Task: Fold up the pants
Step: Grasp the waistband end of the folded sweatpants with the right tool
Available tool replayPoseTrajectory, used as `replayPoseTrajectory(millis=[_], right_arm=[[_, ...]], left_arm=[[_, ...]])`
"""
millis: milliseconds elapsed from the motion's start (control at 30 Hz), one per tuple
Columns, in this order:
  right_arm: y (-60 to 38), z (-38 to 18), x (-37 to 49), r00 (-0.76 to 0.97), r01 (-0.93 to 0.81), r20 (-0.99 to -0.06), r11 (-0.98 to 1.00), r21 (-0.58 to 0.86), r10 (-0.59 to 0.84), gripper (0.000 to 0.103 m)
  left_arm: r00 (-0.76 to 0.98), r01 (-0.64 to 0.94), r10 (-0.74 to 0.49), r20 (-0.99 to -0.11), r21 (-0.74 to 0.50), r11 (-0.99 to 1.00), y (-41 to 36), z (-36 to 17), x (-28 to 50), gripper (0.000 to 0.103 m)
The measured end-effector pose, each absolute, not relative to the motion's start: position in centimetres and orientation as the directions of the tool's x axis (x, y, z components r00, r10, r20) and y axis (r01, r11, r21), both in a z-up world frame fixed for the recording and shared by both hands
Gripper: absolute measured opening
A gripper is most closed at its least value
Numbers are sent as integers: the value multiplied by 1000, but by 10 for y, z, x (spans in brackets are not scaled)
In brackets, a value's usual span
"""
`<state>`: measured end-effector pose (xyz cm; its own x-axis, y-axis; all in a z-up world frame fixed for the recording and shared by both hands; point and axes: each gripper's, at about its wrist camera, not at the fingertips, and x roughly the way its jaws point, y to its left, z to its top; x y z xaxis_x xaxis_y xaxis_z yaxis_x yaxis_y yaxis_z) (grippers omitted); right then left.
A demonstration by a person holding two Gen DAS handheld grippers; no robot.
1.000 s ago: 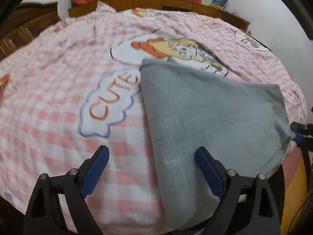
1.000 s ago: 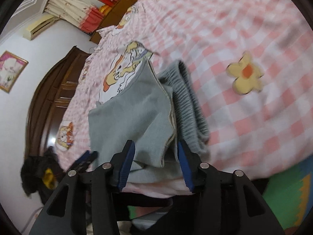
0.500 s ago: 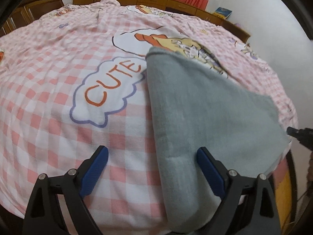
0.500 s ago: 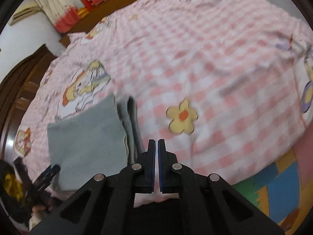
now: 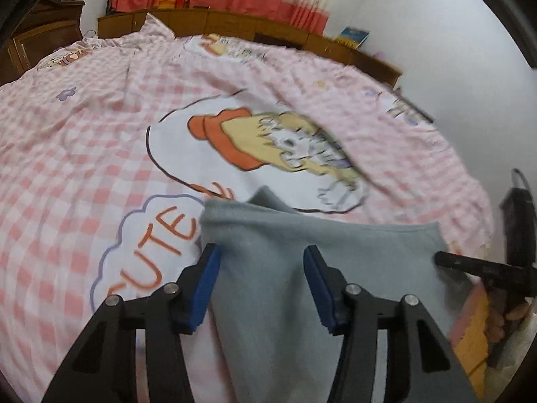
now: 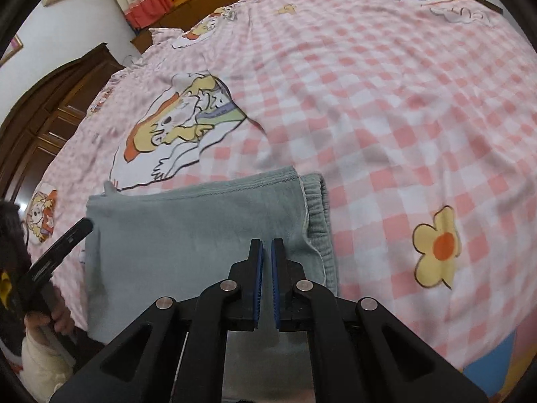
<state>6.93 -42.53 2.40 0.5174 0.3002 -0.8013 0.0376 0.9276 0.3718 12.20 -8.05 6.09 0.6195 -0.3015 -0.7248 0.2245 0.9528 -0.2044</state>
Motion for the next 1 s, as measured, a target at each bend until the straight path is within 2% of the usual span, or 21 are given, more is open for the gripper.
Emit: replayPoseTrajectory(millis=[100,200,433,600,733,800,900,1000], right_arm=[[-432,16,71,529,16,-777,911,413,343,6],[-438,12,70,535,11,-753,888,460,384,6],[-446,18,54,568,40,-712,850,525,413,7],[-448,28,39,595,34,-699,857,514,396,29],[-451,34,33,604,45,-706,868,494,370,30],[-454,38,27,621,58,-704,875,480,345,43],[-459,38,22,634,77,-707,884,462,314,56],[-465,28,23,604,99,-726,874,476,327,56]], left_arm=[[608,178,-238,-758,-162,971,-76,43,140,55],[605,144,-269,-749,-230,963,-66,38,140,56],[597,125,-317,-737,-304,944,-50,40,114,61],[592,138,-322,-738,-301,944,-50,40,94,67],[587,138,-314,-746,-290,947,-53,38,83,69],[582,144,-313,-750,-283,948,-54,39,79,69],[577,142,-314,-754,-285,948,-53,38,75,70],[569,129,-301,-765,-279,952,-53,36,75,70]])
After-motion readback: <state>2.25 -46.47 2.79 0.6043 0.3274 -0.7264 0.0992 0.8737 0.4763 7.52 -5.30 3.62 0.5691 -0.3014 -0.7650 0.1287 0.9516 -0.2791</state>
